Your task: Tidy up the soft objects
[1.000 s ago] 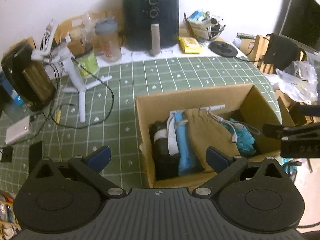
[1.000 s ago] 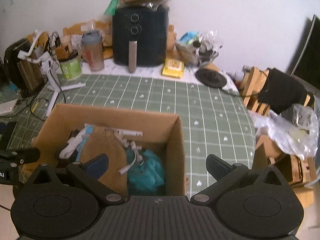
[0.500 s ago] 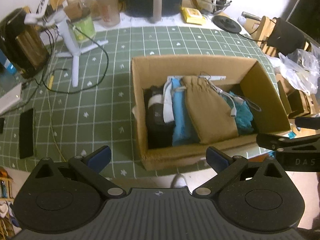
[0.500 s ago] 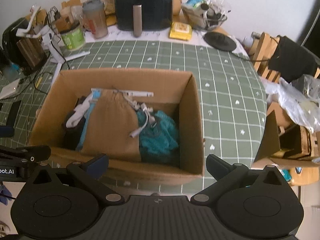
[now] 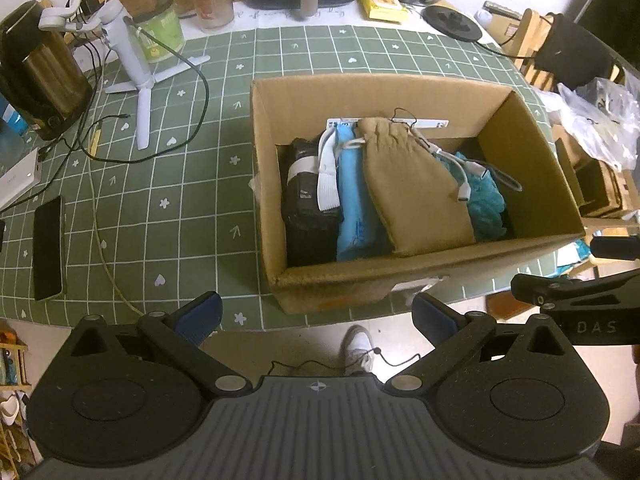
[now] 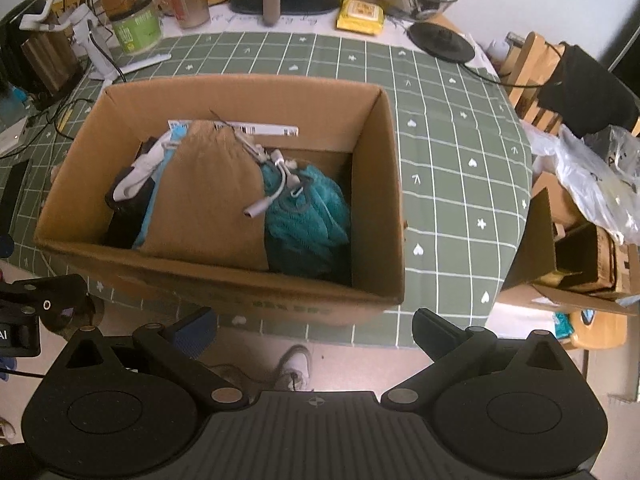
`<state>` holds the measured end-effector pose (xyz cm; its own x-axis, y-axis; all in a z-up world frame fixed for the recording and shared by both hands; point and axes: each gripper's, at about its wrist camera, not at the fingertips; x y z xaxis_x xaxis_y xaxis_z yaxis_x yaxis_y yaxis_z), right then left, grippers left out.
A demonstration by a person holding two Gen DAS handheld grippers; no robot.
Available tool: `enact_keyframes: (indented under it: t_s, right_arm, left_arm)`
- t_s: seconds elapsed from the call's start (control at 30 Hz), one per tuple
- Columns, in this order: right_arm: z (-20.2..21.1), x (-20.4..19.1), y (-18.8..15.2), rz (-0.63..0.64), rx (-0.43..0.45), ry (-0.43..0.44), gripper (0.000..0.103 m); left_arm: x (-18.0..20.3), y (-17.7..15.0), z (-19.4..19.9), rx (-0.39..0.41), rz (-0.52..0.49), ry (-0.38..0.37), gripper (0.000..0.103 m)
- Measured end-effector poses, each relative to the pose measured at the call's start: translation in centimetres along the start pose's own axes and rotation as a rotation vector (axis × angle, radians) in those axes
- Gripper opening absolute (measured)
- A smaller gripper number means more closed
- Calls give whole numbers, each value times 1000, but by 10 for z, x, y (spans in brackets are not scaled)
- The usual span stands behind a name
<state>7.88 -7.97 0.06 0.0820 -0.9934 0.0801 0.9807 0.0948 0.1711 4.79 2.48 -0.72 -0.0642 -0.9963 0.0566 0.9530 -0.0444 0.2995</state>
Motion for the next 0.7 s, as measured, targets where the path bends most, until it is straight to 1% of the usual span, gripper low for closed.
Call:
enact_keyframes:
  t_s: [0.2,0.7]
  right_arm:
    - [-4,4,-2,-6,-25,14,103]
    - [-5,7,-2,1,-32,34,103]
  left_arm:
    - [-1,-1,-2,-20,0,-1,103]
    - [-6,-3,-3,-30,6,-1,103]
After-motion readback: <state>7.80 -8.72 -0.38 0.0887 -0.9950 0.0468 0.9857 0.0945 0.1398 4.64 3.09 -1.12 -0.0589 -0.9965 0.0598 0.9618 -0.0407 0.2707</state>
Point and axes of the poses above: each gripper's, at about its wrist camera, not at the fingertips, and z roughly against the way its jaws point, x to its right, y to its top, and after that the axes turned 4 degrees about z, right-handed
